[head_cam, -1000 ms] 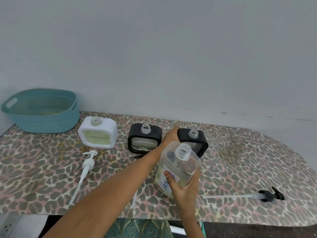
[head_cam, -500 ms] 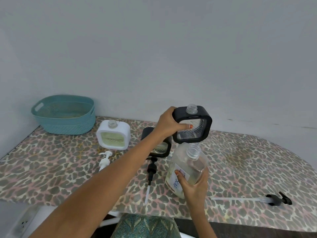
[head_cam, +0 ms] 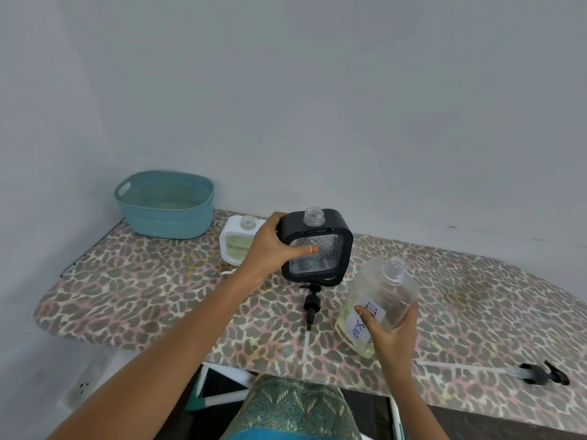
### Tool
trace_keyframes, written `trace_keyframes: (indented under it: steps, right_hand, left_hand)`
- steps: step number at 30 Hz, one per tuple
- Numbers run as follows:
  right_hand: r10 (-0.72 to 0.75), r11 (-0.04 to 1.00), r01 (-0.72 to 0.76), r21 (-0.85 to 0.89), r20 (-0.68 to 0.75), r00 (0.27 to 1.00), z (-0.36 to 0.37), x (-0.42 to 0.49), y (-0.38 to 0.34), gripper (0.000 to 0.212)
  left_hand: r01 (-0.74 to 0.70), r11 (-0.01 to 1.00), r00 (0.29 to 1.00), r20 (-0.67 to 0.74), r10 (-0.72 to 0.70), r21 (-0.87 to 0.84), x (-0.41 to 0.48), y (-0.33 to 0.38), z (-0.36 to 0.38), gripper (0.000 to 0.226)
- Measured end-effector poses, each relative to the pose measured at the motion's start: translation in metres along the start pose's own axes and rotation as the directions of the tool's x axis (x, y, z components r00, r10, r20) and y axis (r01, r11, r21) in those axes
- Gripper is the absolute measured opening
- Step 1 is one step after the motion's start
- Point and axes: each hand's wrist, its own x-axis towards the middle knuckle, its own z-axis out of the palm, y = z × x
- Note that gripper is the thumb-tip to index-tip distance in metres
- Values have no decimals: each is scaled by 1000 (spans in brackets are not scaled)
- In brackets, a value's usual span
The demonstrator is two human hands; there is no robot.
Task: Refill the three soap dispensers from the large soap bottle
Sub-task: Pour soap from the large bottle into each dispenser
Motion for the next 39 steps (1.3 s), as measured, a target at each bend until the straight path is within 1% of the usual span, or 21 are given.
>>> trace_keyframes:
  steps: [3,5,9,12,15,17,18,22,27,29,32,33,37,39]
  right_hand:
    - [-18,1000,18,5,2,1000,0,0,-3,72]
    - [-31,999,31,10,-2,1000,0,0,-7,69]
    - [-52,998,53,-27,25,998,-1,4,-14,80]
    - [-140,986,143,-84,48,989,-5,10,-27,76]
    - [-233,950,254,-180,130,964,-8,16,-45,89]
    - [-317,886,365,-286,199,927,-10,22,-56,97]
    - [-354,845,416,-335,231,906,-12,25,-61,96]
    - [-465,693,570,-442,331,821,-14,39,-79,84]
    - [-516,555,694,-459,465,720,-19,53,-87,71]
    - [-545,469,750,-466,516,661,-20,57,-89,67]
    - [-572,328,822,-466,594,565,-21,60,-90,63]
    - [-578,290,837,-464,613,539,-22,61,-89,62]
    - [-577,162,862,-481,662,478,-25,64,-85,60]
    - [-555,123,866,-484,690,465,-27,68,-82,65]
  left_hand:
    - [26,999,1000,-11,-27,-24,-13,-11,-8,53]
    - [38,999,999,0,-38,-21,-21,-18,-12,54]
    - [54,999,998,44,-54,2,-33,-27,-21,53]
    - [35,996,996,80,-42,84,-39,-28,-27,52]
    - [18,991,995,97,-31,130,-42,-28,-29,53]
    - [15,991,993,112,-31,135,-44,-27,-30,54]
    - [9,990,992,123,-27,140,-44,-26,-31,54]
    - [-23,985,988,154,-3,173,-47,-27,-33,51]
    - [-53,979,966,259,1,197,-51,-26,-35,45]
    - [-67,970,955,298,-5,233,-51,-26,-34,48]
    - [-80,951,941,337,-27,299,-52,-26,-30,57]
    - [-86,945,939,344,-30,315,-52,-26,-29,56]
    - [-100,943,941,339,-14,316,-52,-24,-26,49]
    - [-95,947,943,334,-13,305,-52,-24,-26,48]
